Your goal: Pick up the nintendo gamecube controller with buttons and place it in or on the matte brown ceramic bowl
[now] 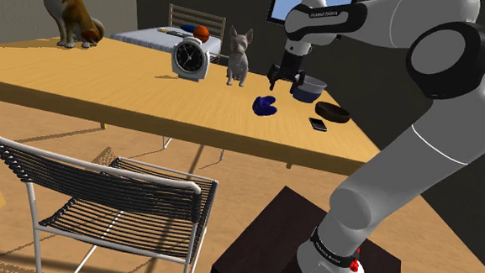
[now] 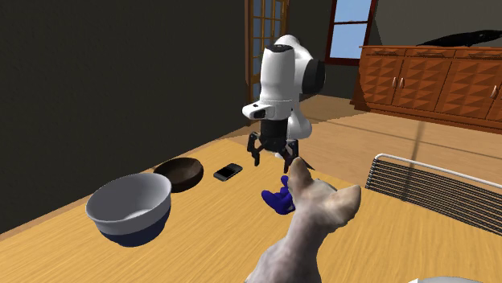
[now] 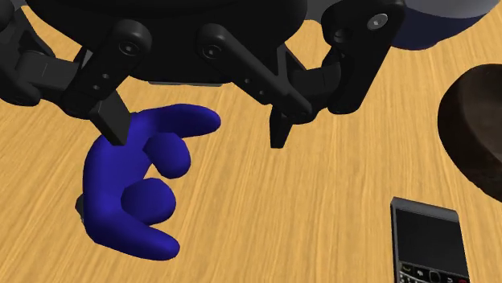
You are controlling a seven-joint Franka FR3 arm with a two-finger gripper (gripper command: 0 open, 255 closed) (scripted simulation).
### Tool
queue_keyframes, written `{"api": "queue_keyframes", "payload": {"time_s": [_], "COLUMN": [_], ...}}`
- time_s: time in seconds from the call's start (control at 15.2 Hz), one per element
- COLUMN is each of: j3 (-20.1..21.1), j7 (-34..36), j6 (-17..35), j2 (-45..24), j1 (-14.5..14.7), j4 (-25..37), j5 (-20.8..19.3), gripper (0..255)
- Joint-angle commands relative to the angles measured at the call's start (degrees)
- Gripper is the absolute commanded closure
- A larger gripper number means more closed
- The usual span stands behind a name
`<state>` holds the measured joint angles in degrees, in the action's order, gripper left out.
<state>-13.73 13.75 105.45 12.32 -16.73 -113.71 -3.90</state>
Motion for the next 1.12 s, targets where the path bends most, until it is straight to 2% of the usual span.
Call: {"api": "queue_keyframes", "payload": {"time_s": [0.0,0.46,0.99,1.06], "j3": [-0.6,-0.9,-0.9,-0.9], "j7": [0.6,0.5,0.5,0.5], "j6": [0.3,6.1,6.1,6.1], "j2": [-0.6,-1.4,-1.4,-1.4], "j1": [-0.7,-0.8,-0.8,-0.8], "j4": [0.4,-4.6,-4.6,-4.6], "j5": [-0.3,-0.3,-0.3,-0.3], "gripper": [0,0,0,255]}}
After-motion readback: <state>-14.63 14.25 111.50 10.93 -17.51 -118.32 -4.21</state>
